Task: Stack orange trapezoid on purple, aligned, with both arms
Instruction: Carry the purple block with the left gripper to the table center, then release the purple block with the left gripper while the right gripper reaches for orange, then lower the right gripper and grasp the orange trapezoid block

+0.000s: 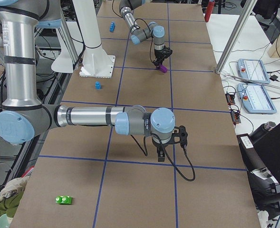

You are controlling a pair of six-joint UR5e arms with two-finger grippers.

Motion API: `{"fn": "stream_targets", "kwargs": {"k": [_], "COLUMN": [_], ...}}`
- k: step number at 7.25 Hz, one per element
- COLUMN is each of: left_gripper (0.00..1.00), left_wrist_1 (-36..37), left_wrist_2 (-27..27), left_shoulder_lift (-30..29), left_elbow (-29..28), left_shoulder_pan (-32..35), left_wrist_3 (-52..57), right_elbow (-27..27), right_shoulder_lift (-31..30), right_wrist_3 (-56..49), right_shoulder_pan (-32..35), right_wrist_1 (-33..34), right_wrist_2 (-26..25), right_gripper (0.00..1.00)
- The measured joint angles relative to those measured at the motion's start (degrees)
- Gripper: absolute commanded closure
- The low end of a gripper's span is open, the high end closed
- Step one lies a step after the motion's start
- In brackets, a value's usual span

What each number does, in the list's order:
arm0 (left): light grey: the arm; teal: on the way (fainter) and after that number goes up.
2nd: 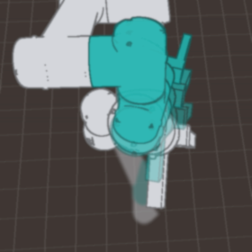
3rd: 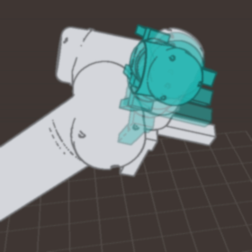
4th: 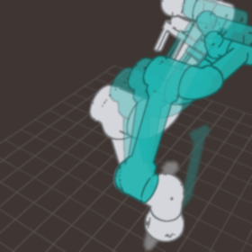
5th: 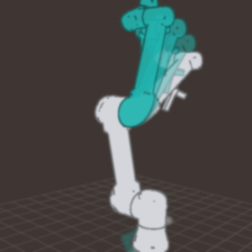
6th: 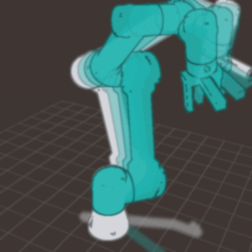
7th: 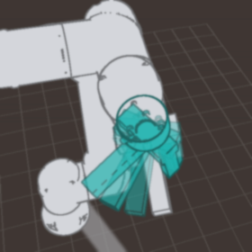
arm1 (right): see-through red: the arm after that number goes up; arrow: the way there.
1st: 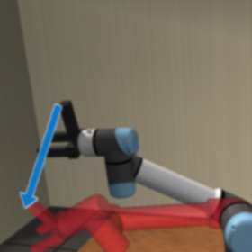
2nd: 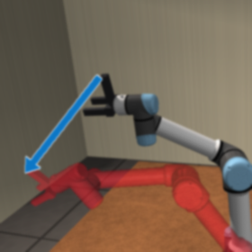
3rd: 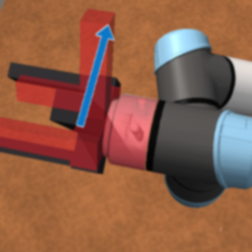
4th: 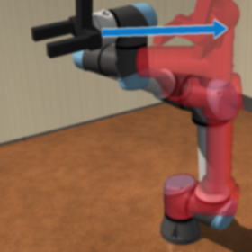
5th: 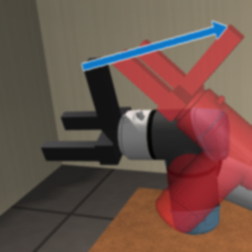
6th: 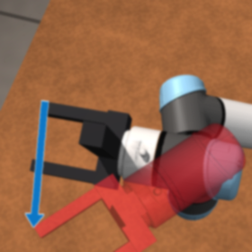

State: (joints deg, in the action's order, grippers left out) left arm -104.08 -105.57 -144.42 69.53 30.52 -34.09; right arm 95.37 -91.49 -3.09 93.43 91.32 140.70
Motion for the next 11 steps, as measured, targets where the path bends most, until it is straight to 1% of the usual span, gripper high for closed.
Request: {"fn": "stream_targets", "kwargs": {"k": [2, 3, 4, 5, 6, 7, 8, 9, 11], "left_gripper": [0.0, 0.0, 0.0, 0.0, 0.0, 0.0, 0.0, 0.0, 0.0], "left_wrist_1": [-1.3, -1.1, 0.3, 3.7, 8.9, 15.0, 19.3, 21.1, 21.9], "left_wrist_2": [-0.3, -1.5, -4.4, -7.5, -9.1, -9.7, -9.9, -10.0, -10.0], "left_shoulder_lift": [-0.2, -0.3, -0.3, 0.4, 1.4, 2.7, 4.6, 6.6, 8.1], "left_elbow": [0.6, 1.6, 3.5, 7.0, 11.8, 17.4, 22.2, 25.2, 27.1], "left_shoulder_pan": [0.9, 2.3, 4.7, 7.6, 9.6, 11.0, 11.9, 12.4, 12.7], "left_wrist_3": [-0.4, -0.5, -0.5, -0.4, -0.3, -0.1, 0.1, 0.1, 0.2], "right_elbow": [0.2, 0.4, 1.4, 3.1, 4.2, 4.6, 4.8, 4.9, 4.1], "right_shoulder_lift": [0.3, 0.3, 0.4, -0.2, -1.7, -3.7, -4.9, -5.0, -4.0], "right_wrist_3": [0.1, 1.1, 4.9, 11.9, 19.9, 29.4, 37.6, 42.8, 45.9], "right_shoulder_pan": [0.0, -0.4, -1.8, -4.8, -8.8, -14.1, -19.3, -24.1, -31.2], "right_wrist_1": [0.0, -0.1, -0.9, -4.7, -11.9, -20.6, -27.1, -30.6, -32.3], "right_wrist_2": [0.2, 0.7, 0.7, -0.6, -2.8, -5.6, -8.2, -10.4, -14.3], "right_gripper": [0.0, 0.0, 0.0, 0.0, 0.0, 0.0, 0.0, 0.0, 0.0]}}
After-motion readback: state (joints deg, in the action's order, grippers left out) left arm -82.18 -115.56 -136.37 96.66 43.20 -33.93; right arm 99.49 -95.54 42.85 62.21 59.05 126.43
